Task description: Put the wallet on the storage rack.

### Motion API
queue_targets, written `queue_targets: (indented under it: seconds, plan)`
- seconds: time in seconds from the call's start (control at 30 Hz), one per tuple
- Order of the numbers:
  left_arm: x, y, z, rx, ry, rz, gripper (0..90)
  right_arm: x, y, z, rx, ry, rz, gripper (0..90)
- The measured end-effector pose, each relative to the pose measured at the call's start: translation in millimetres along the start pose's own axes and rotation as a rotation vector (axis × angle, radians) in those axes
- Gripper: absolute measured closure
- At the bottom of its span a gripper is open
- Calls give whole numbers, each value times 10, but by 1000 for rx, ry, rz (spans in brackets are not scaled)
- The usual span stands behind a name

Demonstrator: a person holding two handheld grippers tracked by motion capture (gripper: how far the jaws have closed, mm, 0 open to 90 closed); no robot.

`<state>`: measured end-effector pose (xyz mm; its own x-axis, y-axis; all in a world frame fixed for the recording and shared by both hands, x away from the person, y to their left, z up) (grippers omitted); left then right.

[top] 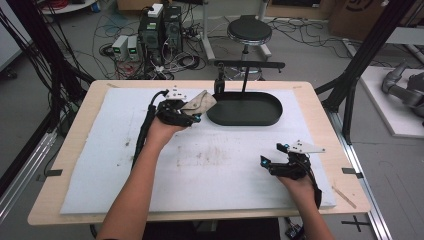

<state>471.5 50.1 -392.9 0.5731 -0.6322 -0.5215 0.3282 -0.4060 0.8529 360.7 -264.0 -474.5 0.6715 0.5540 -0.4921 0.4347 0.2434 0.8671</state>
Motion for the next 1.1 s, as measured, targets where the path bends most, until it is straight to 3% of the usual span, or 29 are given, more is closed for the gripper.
queue_targets:
  seconds: [0.3,0.53,0.9,1.03,1.1]
  plan:
    - [319,309,136,66,-73,-22,373,-2,-2,4,4,0,-2,149]
    - [662,465,213,110,-89,-63,374,4,2,11,2,-4,0,149]
    - [1272,545,213,112,-99,-107,373,27,2,-9,-7,2,-4,148]
    - [1487,517,192,89,-99,-118,373,29,8,-19,-10,0,-3,149]
    - [1588,469,178,89,-90,-151,373,28,8,-18,-9,1,-1,149]
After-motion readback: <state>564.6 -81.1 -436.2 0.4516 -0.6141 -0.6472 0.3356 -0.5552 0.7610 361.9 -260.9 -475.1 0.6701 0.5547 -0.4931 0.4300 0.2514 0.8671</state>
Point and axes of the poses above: each handheld gripper's, and its own axes: x roughly forward along the jaws, y roughly out of its top, z roughly to its right, the point moved 7 cm from there along x, roughly forward along the jaws
